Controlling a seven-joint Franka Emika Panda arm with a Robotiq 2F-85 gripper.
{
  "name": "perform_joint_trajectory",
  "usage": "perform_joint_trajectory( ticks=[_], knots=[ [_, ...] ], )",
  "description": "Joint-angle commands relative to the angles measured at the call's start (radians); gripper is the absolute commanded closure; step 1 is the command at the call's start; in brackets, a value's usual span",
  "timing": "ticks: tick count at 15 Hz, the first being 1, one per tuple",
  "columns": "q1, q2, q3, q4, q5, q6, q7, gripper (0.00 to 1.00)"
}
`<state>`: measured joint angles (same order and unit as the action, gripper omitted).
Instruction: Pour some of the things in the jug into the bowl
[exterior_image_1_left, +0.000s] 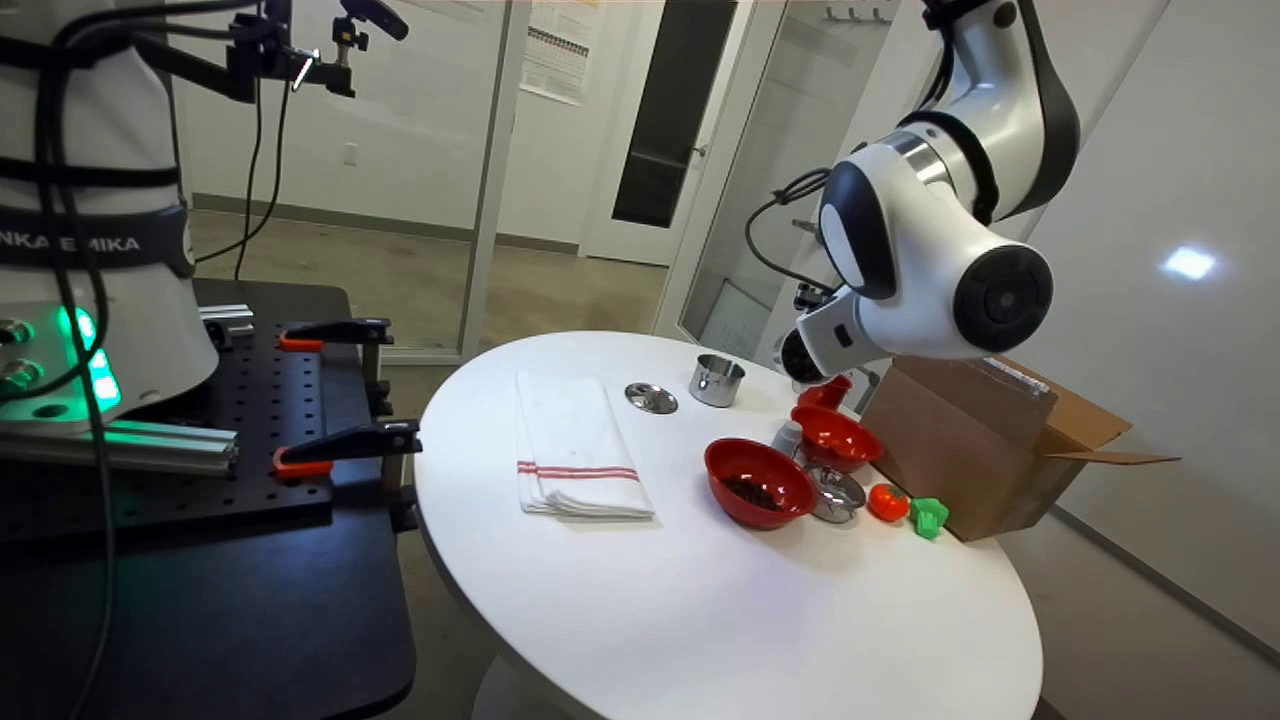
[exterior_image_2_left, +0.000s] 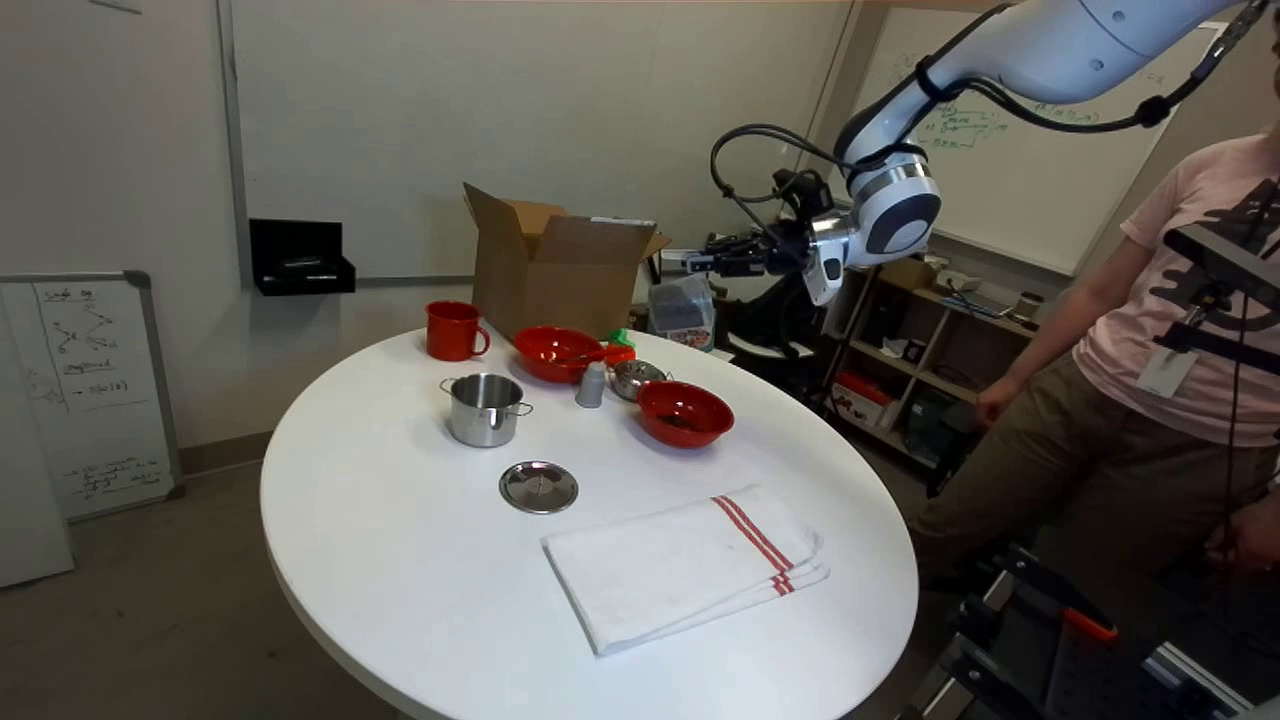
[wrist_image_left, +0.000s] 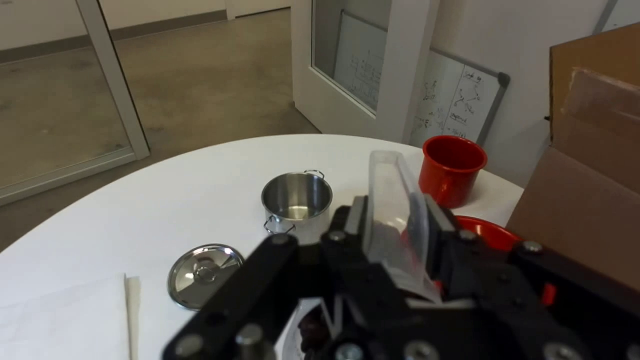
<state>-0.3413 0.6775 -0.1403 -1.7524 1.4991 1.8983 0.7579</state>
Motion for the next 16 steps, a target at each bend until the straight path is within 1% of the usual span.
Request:
perform_joint_trajectory(
  ticks=[1,8,12,16],
  knots=[
    [-0.006,0.01,-0.002,0.004,0.066,-0.051,-0.011,0.93],
    [-0.02,0.01,-0.005,-0.005,0.147,-0.102,-0.063,0.93],
    [-0.022,0.011,-0.011,-0.006,0.163,-0.121,-0.064,0.93],
    [-0.015,0.012,-0.015,-0.004,0.155,-0.117,-0.05,0.93]
  ],
)
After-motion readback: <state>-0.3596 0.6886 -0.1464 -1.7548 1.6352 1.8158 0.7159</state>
